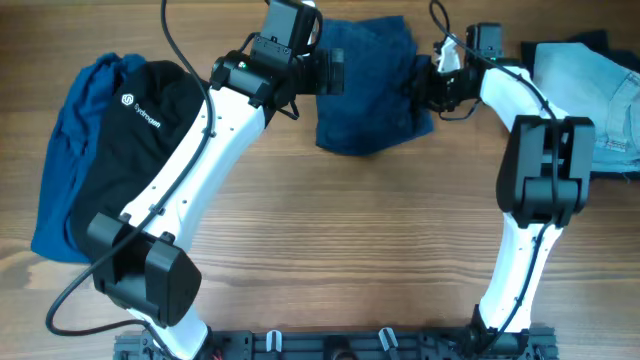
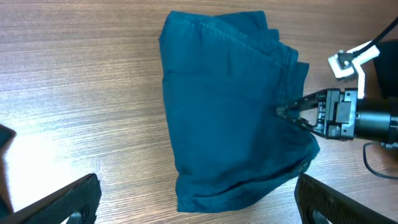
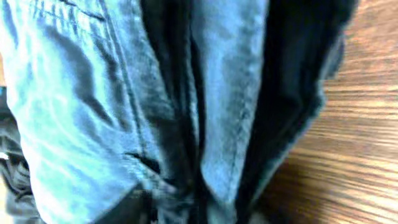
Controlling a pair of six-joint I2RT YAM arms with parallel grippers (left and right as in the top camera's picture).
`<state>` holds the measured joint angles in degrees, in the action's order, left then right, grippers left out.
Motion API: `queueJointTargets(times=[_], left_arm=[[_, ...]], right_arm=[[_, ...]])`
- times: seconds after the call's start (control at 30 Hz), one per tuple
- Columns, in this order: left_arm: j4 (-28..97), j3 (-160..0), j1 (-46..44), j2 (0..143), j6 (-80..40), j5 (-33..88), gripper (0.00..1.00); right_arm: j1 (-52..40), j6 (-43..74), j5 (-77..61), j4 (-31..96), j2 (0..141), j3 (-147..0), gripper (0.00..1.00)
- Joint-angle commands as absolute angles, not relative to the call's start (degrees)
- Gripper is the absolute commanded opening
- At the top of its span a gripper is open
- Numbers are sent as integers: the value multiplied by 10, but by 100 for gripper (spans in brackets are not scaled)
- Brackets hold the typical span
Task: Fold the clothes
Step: 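Lift the folded shorts with the right gripper and carry them right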
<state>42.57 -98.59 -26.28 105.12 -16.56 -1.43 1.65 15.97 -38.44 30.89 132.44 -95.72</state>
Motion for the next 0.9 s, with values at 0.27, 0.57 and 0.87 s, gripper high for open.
queueJointTargets(times=[0.27, 0.57, 0.87], left_arm=[[431, -986, -263, 1058, -154, -13, 100], [431, -986, -259, 1058, -154, -16, 100], [431, -986, -256, 1058, -154, -16, 100]], right_arm=[[17, 145, -427, 279, 1305, -959, 4], [46, 242, -353, 290, 1178, -959, 4], [70, 291, -338, 289, 1083, -959, 4]])
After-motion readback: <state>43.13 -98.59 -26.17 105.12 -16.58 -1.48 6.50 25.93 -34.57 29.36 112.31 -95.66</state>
